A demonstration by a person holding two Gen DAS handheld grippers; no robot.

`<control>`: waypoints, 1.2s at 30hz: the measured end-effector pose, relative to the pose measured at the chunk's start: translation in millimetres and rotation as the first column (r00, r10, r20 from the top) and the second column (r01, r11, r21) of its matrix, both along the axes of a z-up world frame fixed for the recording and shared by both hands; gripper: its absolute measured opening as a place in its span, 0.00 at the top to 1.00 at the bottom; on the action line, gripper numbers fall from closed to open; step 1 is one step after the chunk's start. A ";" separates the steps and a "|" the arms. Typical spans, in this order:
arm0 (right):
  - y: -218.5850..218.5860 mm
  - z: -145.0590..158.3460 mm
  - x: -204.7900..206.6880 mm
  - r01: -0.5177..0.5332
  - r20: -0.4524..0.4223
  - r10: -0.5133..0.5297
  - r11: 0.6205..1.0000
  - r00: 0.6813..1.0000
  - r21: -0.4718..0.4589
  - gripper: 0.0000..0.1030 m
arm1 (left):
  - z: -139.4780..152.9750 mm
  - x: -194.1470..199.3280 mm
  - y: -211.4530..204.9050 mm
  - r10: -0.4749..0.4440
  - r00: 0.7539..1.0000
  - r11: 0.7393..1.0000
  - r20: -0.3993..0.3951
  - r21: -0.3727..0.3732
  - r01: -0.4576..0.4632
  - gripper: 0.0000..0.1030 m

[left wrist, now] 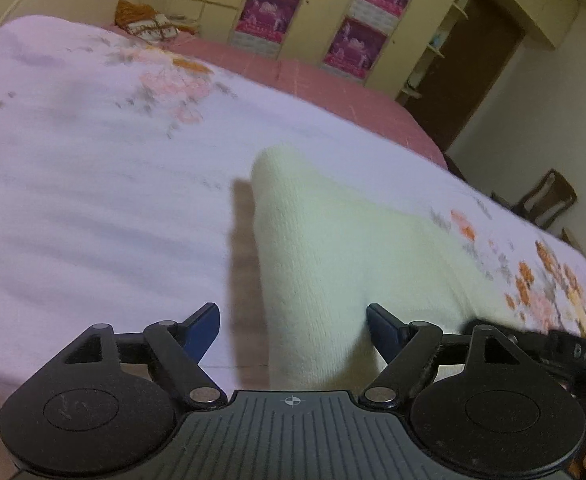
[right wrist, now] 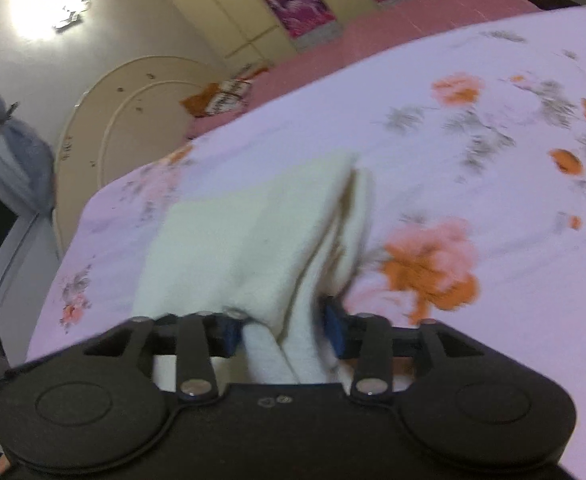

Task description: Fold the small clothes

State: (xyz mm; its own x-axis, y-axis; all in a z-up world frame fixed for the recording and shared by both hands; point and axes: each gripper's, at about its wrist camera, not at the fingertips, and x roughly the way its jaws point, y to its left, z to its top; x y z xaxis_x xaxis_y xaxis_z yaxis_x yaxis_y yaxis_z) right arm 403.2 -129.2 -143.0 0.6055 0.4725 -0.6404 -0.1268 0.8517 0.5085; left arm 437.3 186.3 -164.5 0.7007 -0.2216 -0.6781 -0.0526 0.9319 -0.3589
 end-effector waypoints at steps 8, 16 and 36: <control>16.0 46.9 -15.5 0.051 0.242 0.004 0.973 0.970 -0.223 0.65 | 15.5 26.7 -23.8 0.006 0.999 0.995 0.049 0.097 -0.011 0.23; 31.2 6.0 13.4 -0.043 0.131 0.092 0.941 0.987 -0.337 0.78 | -8.5 36.6 -33.9 0.041 0.999 0.990 -0.021 0.134 -0.038 0.12; 14.1 15.6 -97.5 -0.004 0.059 0.023 0.953 0.998 -0.302 0.65 | -8.1 -57.3 -58.3 -0.106 0.993 0.975 -0.045 0.193 0.113 0.11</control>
State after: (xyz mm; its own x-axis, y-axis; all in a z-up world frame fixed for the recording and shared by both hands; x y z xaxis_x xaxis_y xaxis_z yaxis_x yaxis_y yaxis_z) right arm 305.8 -115.1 -127.3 0.6432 0.2710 -0.7161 -0.1620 0.9623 0.2187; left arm 379.9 128.0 -172.6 0.6552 -0.1572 -0.7389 0.0445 0.9844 -0.1700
